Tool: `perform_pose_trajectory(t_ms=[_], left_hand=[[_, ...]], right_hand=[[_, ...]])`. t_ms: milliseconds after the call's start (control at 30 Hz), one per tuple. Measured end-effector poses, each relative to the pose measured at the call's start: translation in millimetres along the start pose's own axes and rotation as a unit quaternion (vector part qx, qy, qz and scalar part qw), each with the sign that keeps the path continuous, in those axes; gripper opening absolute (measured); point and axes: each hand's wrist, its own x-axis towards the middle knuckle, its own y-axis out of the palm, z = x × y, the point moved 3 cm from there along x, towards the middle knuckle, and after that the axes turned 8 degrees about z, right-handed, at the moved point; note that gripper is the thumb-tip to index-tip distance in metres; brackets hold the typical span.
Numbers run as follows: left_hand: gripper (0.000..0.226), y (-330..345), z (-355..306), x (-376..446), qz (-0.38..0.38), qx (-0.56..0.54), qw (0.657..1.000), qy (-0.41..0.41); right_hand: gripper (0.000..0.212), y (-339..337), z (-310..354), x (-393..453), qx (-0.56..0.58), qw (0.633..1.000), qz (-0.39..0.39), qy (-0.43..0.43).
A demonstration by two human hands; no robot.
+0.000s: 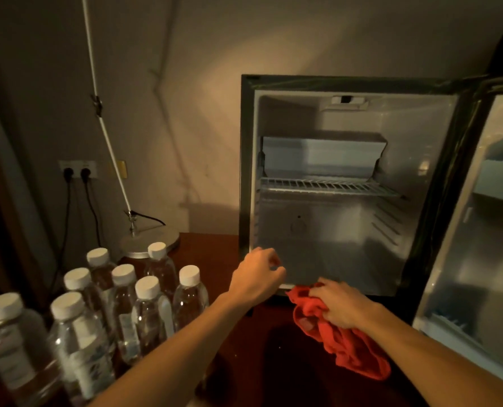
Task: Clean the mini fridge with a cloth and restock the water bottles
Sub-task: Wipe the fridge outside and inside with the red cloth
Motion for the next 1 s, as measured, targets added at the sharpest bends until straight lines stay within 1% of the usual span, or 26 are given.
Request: perform_pose_trajectory(t_ms=[67,133,200,300,333,433,500,533,567,633,700,767,833,900,933,1000], left_hand=[[0.017,-1,-5,-2,0.0,0.001,1.0,0.012],[0.015,-5,-10,-5,-0.003,0.003,1.0,0.023],[0.015,-12,-14,-7,-0.022,0.002,0.999,0.035],[0.012,-26,-20,-8,-0.075,-0.022,0.996,0.044],[0.015,-31,-22,-8,-0.088,-0.033,0.995,0.045],[0.019,-51,-26,-8,-0.112,-0.05,0.991,0.059],[0.017,-66,-27,-7,-0.131,-0.046,0.988,0.065],[0.018,-74,-28,-6,-0.136,-0.044,0.987,0.067],[0.021,-82,-28,-4,-0.14,-0.046,0.987,0.07],[0.028,-98,-27,-1,-0.149,-0.055,0.984,0.076],[0.029,-110,-26,3,-0.163,-0.053,0.981,0.093],[0.023,-118,-28,7,-0.171,-0.034,0.978,0.117],[0.016,-122,-31,10,-0.174,-0.02,0.975,0.139],[0.016,-129,-34,16,-0.181,0.001,0.973,0.144],[0.017,-133,-35,19,-0.186,0.014,0.972,0.141],[0.02,-142,-38,24,-0.2,0.026,0.969,0.14]], right_hand=[[0.041,-12,-6,-9,0.002,0.999,-0.024,0.022],[0.044,-32,-5,-18,0.02,0.995,-0.094,0.02],[0.047,-60,4,-26,0.044,0.983,-0.179,-0.005],[0.048,-101,18,-33,0.098,0.947,-0.297,-0.072],[0.05,-116,21,-34,0.109,0.935,-0.329,-0.08],[0.055,-158,31,-33,0.102,0.909,-0.396,-0.08],[0.045,-185,38,-33,0.099,0.889,-0.438,-0.096],[0.043,-199,41,-35,0.097,0.877,-0.458,-0.104],[0.046,-213,46,-37,0.099,0.866,-0.479,-0.106],[0.05,-241,54,-39,0.111,0.847,-0.511,-0.098],[0.049,-268,64,-39,0.108,0.83,-0.539,-0.097],[0.045,-293,78,-32,0.079,0.814,-0.566,-0.1],[0.039,-313,98,-20,0.046,0.807,-0.579,-0.106],[0.033,-327,116,-4,0.012,0.812,-0.573,-0.107],[0.033,-332,119,4,-0.004,0.82,-0.564,-0.097],[0.038,-338,112,15,-0.019,0.845,-0.532,-0.061]])
